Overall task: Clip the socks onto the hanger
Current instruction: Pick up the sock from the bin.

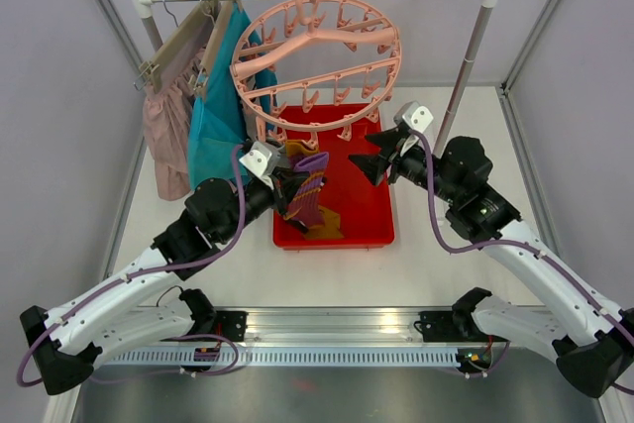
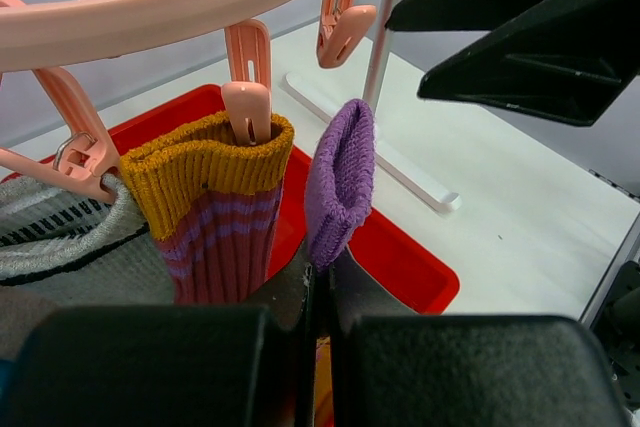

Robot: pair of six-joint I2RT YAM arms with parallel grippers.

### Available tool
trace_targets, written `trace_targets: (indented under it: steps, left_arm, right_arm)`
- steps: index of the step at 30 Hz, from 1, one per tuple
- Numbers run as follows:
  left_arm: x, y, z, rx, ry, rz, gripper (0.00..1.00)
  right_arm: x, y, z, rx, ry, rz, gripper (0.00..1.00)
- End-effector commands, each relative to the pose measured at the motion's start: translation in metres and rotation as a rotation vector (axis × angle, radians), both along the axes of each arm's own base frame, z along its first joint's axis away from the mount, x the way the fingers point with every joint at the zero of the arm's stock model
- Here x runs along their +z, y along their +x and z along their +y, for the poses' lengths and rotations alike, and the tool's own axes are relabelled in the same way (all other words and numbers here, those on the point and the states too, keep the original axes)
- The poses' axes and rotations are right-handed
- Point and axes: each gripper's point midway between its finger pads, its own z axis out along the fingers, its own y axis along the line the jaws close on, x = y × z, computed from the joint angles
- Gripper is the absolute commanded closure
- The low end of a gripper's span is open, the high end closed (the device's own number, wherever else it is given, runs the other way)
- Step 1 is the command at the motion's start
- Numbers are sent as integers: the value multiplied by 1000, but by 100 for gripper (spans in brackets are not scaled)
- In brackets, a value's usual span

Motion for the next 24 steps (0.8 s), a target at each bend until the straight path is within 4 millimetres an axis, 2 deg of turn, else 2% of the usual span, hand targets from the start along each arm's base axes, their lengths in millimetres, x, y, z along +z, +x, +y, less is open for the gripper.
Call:
trace_targets:
  steps: [1,8,24]
  left_arm:
    - [26,-2,3,4,-43,-41,98]
    - [27,-3,1,-7,-43,-41,98]
    - [29,-3,-1,-16,-39,-36,98]
  right_arm:
    - [23,-2,11,26,10,-88,37]
    - [26,4,20,4,-4,-120,36]
    - [36,24,24,-50,17,-170,37]
